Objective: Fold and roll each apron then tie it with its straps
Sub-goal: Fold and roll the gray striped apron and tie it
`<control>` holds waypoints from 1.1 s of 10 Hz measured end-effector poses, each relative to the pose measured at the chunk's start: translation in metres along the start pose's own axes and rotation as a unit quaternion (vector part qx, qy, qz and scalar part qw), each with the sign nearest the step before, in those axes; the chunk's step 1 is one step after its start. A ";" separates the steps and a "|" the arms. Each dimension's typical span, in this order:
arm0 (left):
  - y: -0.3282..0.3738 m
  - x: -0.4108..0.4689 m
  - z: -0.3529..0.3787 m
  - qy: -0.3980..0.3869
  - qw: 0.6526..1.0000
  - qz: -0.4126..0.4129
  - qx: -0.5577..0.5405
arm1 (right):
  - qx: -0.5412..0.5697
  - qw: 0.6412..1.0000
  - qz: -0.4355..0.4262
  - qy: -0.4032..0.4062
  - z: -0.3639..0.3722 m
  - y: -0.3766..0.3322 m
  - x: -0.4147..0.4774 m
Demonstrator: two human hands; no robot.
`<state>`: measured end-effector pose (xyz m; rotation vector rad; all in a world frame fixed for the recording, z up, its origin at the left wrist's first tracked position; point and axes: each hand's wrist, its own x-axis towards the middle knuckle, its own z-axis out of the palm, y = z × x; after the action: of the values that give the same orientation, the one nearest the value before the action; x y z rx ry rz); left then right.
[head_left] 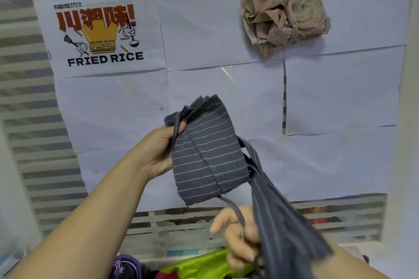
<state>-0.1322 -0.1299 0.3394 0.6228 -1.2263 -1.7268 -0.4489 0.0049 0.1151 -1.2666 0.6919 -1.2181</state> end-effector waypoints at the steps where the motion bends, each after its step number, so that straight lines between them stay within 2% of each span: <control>1: -0.009 0.003 -0.012 0.081 0.995 -0.028 -0.042 | 0.120 0.992 -0.049 -0.004 0.093 -0.070 0.085; 2: -0.017 0.000 -0.020 0.110 0.989 -0.073 -0.065 | 0.159 0.983 0.047 0.086 0.122 -0.091 0.103; 4: -0.031 -0.001 -0.015 0.128 0.979 -0.127 -0.091 | 0.241 0.949 0.116 0.168 0.109 -0.069 0.117; 5: -0.035 0.002 -0.017 0.116 0.978 -0.139 -0.100 | 0.256 0.940 0.127 0.187 0.101 -0.057 0.121; 6: -0.036 0.004 -0.020 0.117 0.976 -0.139 -0.118 | 0.236 0.957 0.124 0.117 0.092 -0.056 0.117; 7: -0.037 0.005 -0.022 0.119 0.973 -0.134 -0.144 | 0.104 0.982 0.150 0.057 0.083 -0.056 0.111; 8: -0.040 0.007 -0.024 0.114 0.974 -0.135 -0.143 | 0.049 0.978 0.172 0.103 0.075 -0.055 0.112; 9: -0.045 0.008 -0.025 0.111 0.981 -0.139 -0.079 | 0.090 0.974 0.161 0.135 0.067 -0.070 0.117; 10: -0.052 0.014 -0.028 0.140 0.983 -0.116 0.009 | 0.010 0.983 0.141 0.119 0.065 -0.095 0.118; 11: -0.055 0.014 -0.025 0.155 0.981 -0.088 0.079 | -0.118 0.978 0.147 0.093 0.062 -0.112 0.119</control>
<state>-0.1396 -0.1477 0.2809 1.0812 -1.1196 -1.6075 -0.3915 -0.0710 0.2619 -1.1986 1.1470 -1.0382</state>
